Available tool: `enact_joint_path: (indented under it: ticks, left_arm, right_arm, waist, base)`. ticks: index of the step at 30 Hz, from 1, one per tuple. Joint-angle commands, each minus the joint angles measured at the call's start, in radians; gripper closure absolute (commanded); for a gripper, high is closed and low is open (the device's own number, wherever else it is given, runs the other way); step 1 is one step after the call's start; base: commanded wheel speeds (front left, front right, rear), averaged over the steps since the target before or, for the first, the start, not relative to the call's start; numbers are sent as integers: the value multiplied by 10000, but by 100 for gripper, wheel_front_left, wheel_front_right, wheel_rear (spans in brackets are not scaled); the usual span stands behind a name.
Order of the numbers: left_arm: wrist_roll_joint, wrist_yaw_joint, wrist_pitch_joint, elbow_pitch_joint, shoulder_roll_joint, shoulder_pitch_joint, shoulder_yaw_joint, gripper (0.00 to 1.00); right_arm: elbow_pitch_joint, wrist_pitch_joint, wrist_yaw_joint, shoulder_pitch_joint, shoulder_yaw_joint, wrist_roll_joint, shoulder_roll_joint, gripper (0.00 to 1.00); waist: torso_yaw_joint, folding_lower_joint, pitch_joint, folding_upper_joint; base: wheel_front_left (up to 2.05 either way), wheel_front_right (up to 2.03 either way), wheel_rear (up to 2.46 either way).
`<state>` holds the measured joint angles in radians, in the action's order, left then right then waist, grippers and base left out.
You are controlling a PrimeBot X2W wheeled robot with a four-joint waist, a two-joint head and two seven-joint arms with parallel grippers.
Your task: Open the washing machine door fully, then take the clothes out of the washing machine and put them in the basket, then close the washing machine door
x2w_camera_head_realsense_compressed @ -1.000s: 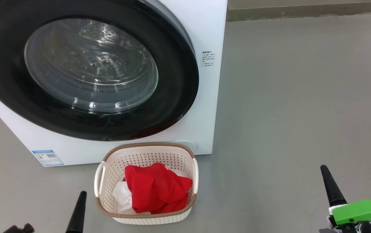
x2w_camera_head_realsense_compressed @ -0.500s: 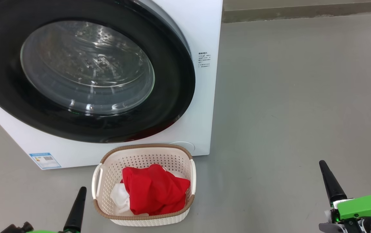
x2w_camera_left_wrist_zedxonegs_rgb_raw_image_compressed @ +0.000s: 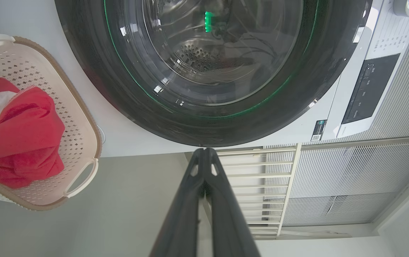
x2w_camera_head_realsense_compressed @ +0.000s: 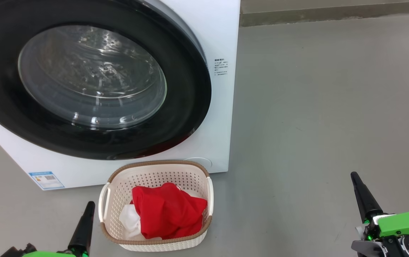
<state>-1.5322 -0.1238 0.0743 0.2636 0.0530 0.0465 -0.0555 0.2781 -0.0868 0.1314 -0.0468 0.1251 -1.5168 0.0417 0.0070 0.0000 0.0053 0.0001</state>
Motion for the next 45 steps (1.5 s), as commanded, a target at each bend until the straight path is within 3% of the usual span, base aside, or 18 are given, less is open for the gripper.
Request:
enact_joint_path:
  ticks: [1, 8, 45]
  left_arm:
    - [-353, -66, 120, -196, 110, 539, -368, 100]
    - [-883, -69, 274, -187, 79, 604, -439, 100]
    - [-831, -69, 324, -186, 35, 609, -502, 100]
  right_arm:
    - [-316, -118, -7, -531, -121, -394, 89, 100]
    - [-334, -269, -7, -611, -107, -913, 85, 100]
    - [-334, -267, -7, -611, -111, -916, 85, 100]
  waist:
    - [-21, 0, -7, -1]
    - [-70, 0, -22, -1]
    - [-70, 0, -22, -1]
  base:
    - [0, 0, 0]
    - [0, 0, 0]
    - [0, 0, 0]
